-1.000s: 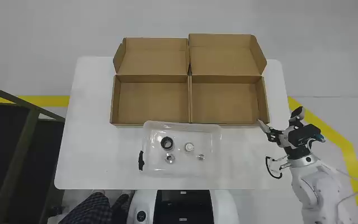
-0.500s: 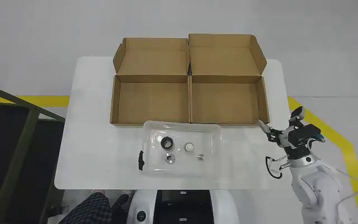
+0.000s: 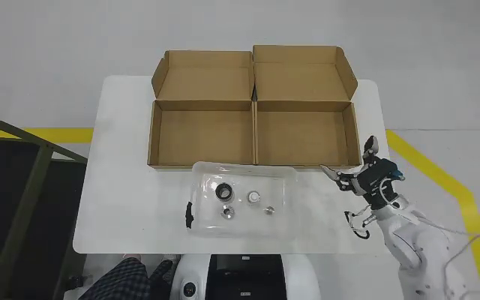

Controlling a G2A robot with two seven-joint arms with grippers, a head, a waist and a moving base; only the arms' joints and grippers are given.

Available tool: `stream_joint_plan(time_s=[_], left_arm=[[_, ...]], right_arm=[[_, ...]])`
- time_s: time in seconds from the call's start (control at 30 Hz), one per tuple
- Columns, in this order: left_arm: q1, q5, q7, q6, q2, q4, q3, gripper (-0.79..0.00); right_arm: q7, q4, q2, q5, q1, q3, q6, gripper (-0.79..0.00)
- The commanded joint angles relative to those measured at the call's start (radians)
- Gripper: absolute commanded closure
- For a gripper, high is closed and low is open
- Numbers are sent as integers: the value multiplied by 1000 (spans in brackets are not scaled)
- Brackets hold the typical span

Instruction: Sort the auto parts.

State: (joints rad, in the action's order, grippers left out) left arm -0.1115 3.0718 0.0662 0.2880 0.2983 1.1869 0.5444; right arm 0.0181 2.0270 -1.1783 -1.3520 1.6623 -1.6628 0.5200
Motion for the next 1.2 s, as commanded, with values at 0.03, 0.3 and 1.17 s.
stream_joint_plan(time_s=[0.03, 0.3, 1.17], left_arm=[[0, 0, 0, 0, 0, 0, 0, -785], [0, 0, 0, 0, 0, 0, 0, -785], [0, 0, 0, 0, 0, 0, 0, -785]], right_arm=[[-43, -6, 4, 39, -45, 33, 95, -785], [-164, 25, 8, 6, -103, 148, 165, -785], [-333, -43, 8, -171, -216, 481, 244, -785]])
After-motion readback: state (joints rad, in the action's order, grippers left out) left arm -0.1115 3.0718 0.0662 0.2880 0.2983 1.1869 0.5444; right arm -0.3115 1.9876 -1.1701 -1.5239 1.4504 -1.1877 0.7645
